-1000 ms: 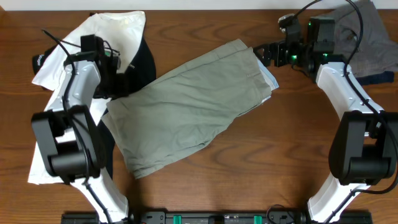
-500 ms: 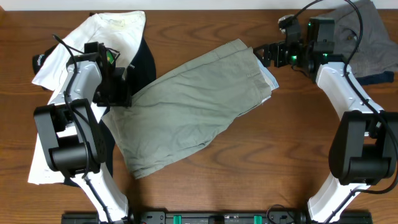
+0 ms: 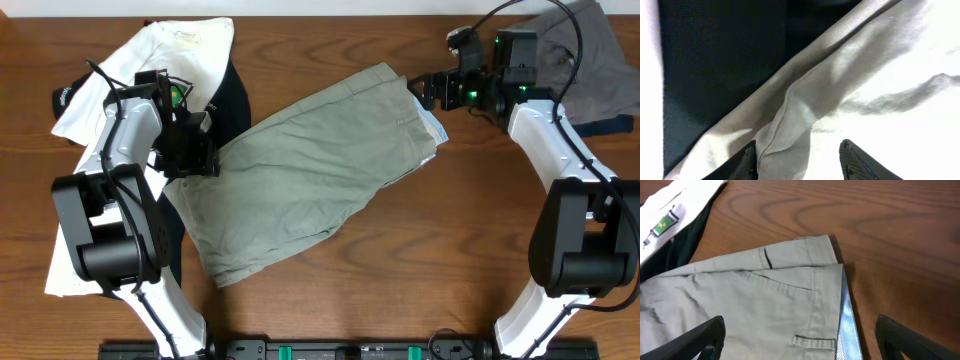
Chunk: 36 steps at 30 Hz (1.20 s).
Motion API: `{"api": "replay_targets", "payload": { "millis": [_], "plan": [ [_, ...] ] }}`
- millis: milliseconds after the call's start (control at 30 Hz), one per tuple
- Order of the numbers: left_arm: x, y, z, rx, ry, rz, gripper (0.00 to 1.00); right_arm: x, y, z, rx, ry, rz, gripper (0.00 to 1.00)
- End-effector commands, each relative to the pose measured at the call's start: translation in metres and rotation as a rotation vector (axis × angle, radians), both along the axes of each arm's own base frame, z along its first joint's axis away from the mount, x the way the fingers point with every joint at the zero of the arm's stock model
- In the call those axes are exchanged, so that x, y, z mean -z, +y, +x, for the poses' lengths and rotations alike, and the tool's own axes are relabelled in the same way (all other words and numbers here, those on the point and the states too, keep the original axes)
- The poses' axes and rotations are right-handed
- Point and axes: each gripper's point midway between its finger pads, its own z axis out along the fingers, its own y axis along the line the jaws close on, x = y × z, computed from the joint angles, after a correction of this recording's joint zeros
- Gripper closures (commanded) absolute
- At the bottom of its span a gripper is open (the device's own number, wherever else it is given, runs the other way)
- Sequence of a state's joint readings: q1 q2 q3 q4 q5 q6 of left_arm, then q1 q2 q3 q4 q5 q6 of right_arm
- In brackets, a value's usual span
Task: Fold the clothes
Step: 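Grasp the shorts' waistband corners with left and right grippers, then lift the shorts with both grippers and stretch them apart, shaking out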
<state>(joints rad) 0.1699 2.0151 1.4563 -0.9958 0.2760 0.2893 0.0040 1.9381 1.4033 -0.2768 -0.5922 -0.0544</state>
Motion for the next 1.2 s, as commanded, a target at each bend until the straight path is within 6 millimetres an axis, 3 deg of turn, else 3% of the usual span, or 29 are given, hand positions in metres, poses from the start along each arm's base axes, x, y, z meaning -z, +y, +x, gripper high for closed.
{"api": "replay_targets", "payload": {
  "millis": [0, 67, 167, 200, 367, 500, 633, 733, 933, 1167],
  "plan": [
    [-0.005, -0.004, -0.002, 0.017, -0.018, -0.025, 0.49, 0.005, 0.007, -0.003, -0.009, 0.022, 0.015, 0.07],
    [-0.002, -0.004, -0.004, 0.017, -0.014, -0.026, 0.58, 0.004, 0.007, -0.003, -0.01, 0.02, 0.014, 0.07],
    [0.001, -0.005, -0.007, 0.017, -0.004, -0.028, 0.91, 0.005, 0.007, -0.003, -0.01, 0.022, 0.015, 0.07],
    [0.002, -0.005, -0.008, 0.017, -0.002, -0.028, 0.94, 0.005, 0.008, -0.003, -0.012, 0.023, 0.015, 0.08],
    [0.004, -0.005, -0.006, -0.014, -0.008, -0.025, 0.94, 0.005, 0.015, -0.004, -0.023, 0.021, 0.009, 0.1],
    [0.0, -0.005, -0.005, -0.057, -0.005, -0.023, 0.94, 0.003, 0.014, 0.006, 0.01, -0.026, -0.042, 0.09],
    [-0.018, -0.01, -0.005, -0.055, -0.04, -0.018, 0.94, 0.004, 0.013, 0.021, 0.065, -0.088, -0.118, 0.07],
    [-0.042, -0.015, -0.002, -0.06, -0.103, -0.011, 0.94, 0.008, 0.019, 0.031, 0.077, -0.126, -0.14, 0.08],
    [-0.091, -0.027, 0.0, -0.044, -0.243, 0.0, 0.94, 0.037, 0.032, 0.045, 0.082, -0.129, -0.111, 0.2],
    [-0.11, -0.03, -0.001, -0.047, -0.294, 0.002, 0.94, 0.086, 0.032, 0.049, 0.105, -0.061, -0.092, 0.24]
  ]
}}
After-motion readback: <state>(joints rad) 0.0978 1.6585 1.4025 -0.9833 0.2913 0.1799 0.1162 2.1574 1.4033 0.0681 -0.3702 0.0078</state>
